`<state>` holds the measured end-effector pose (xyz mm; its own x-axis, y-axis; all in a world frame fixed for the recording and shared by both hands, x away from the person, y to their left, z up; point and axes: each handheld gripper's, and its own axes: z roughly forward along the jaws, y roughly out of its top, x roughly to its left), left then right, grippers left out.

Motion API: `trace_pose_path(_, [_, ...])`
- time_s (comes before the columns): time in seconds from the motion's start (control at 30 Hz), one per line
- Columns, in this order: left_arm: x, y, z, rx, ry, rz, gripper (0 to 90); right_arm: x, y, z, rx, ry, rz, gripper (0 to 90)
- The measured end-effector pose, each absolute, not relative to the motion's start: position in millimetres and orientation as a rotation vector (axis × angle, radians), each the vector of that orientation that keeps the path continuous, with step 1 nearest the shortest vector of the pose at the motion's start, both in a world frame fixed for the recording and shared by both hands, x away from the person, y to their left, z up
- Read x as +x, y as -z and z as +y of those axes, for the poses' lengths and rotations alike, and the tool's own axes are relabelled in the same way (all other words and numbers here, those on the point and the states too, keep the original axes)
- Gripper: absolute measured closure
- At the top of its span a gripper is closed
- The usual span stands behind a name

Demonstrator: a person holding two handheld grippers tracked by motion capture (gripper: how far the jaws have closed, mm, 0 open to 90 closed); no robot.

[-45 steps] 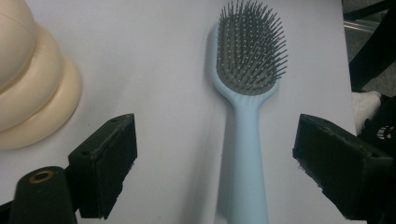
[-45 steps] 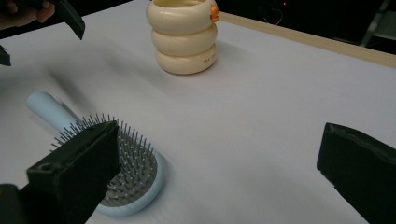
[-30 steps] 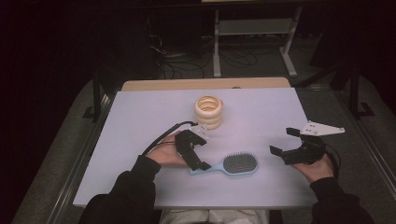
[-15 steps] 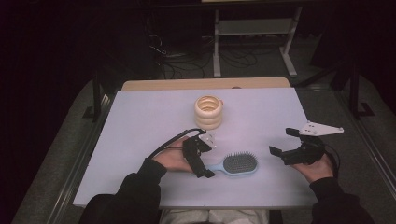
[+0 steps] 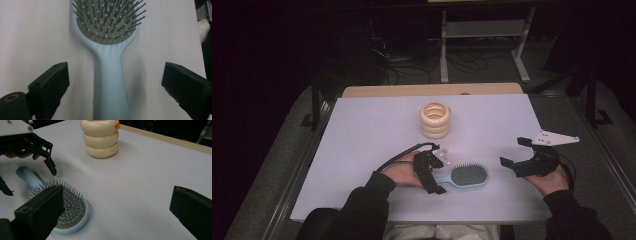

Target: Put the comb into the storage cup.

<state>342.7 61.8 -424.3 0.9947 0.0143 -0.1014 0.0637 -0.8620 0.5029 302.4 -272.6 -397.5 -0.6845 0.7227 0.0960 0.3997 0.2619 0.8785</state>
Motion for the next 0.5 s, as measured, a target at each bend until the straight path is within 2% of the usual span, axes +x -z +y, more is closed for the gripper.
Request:
trace_pose_path(0.17, [342.3,424.8,57.8,2.621,0.120,0.040,16.1,302.4,397.5,-272.4,1.026,-1.391,2.214,0.0])
trace_pose_path(0.5, [338.1,426.0,56.2,2.668,0.049,-0.011,43.1,302.4,397.7,-271.8,1.024,-1.385,2.218,0.0])
